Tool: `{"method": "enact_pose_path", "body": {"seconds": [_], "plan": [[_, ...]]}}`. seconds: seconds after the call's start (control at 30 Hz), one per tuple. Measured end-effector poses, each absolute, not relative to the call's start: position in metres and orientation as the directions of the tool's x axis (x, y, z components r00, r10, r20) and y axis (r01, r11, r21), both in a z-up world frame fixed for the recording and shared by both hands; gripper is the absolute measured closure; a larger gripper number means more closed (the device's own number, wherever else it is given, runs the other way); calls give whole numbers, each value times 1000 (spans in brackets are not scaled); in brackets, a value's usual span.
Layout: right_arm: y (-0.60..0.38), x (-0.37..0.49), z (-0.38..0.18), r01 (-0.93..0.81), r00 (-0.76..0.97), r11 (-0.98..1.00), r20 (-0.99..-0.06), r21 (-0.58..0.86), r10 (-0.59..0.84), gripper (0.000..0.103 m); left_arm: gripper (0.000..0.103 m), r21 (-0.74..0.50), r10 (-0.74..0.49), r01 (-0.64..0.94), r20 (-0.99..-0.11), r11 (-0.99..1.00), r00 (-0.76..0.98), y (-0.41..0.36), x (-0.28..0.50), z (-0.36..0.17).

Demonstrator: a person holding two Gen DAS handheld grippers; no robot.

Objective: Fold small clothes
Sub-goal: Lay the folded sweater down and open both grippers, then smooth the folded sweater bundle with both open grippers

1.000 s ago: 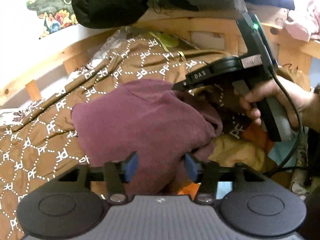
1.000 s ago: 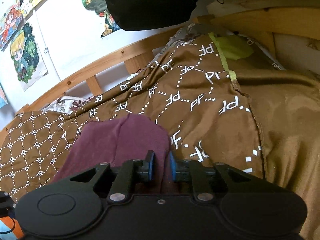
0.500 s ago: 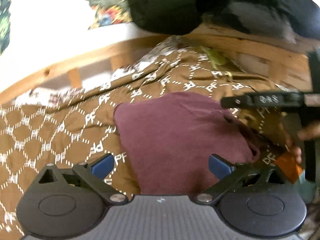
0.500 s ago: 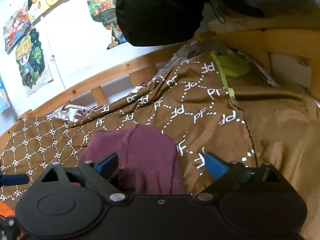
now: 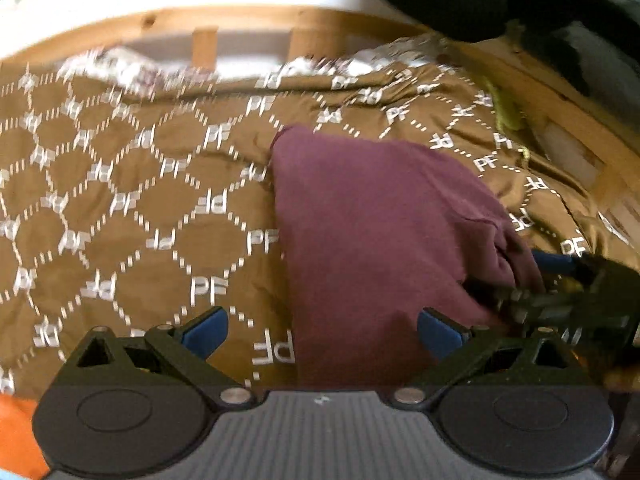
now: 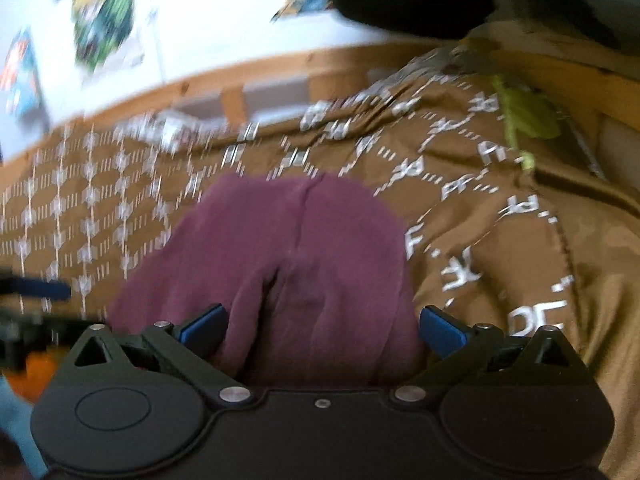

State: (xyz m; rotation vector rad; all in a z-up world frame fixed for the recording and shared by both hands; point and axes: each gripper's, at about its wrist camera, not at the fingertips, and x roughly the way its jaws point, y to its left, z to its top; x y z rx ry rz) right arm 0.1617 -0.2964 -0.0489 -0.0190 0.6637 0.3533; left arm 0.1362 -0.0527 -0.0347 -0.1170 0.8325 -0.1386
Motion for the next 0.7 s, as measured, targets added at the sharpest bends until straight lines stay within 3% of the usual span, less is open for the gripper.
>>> {"method": "enact_pose_path", "body": {"seconds": [0.13,0.5,0.7], "plan": [[-282,157,-62,-344,723,939,-638,2,266,1,1,-220,-190,28,-762,975,620,-42,143,-48],[-295,167,-55,-379,657,922,-678,81,330,1,0,-369,-288,-48,-794,928,536,-22,151,-75],[-333,165,-27,-299,762,931,-535,208,365,1,0,-368,-299,-26,-793,929,531,-18,151,-83]]}}
